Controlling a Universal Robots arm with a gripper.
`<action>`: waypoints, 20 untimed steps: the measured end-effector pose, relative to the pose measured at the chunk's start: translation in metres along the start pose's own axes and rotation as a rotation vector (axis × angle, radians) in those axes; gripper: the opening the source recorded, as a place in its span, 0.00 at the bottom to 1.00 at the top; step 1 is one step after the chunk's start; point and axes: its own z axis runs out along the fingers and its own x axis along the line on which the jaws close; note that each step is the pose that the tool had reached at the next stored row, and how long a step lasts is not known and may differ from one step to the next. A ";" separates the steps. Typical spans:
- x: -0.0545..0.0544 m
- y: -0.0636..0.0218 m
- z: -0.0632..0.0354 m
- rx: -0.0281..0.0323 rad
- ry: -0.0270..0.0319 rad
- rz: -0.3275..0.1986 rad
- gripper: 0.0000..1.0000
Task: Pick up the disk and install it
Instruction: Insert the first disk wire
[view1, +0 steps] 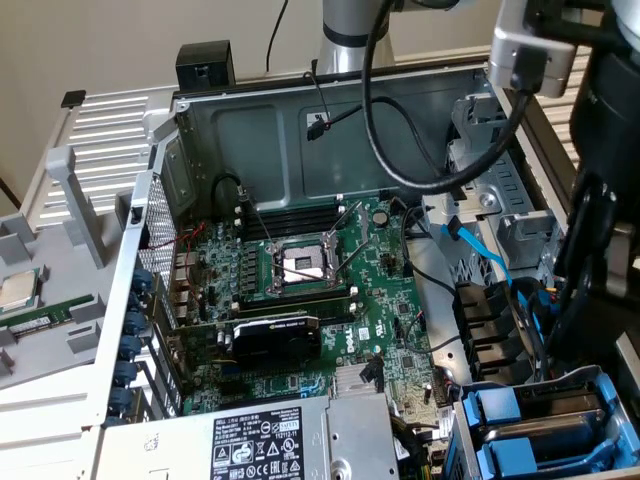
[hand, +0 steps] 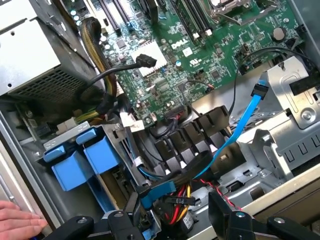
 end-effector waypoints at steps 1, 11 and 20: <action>-0.001 0.0005 0.0012 0.0000 -0.0001 0.002 0.65; -0.009 0.0054 0.0071 0.0007 -0.0005 0.022 0.65; -0.009 0.0052 0.0079 0.0010 -0.0007 0.030 0.65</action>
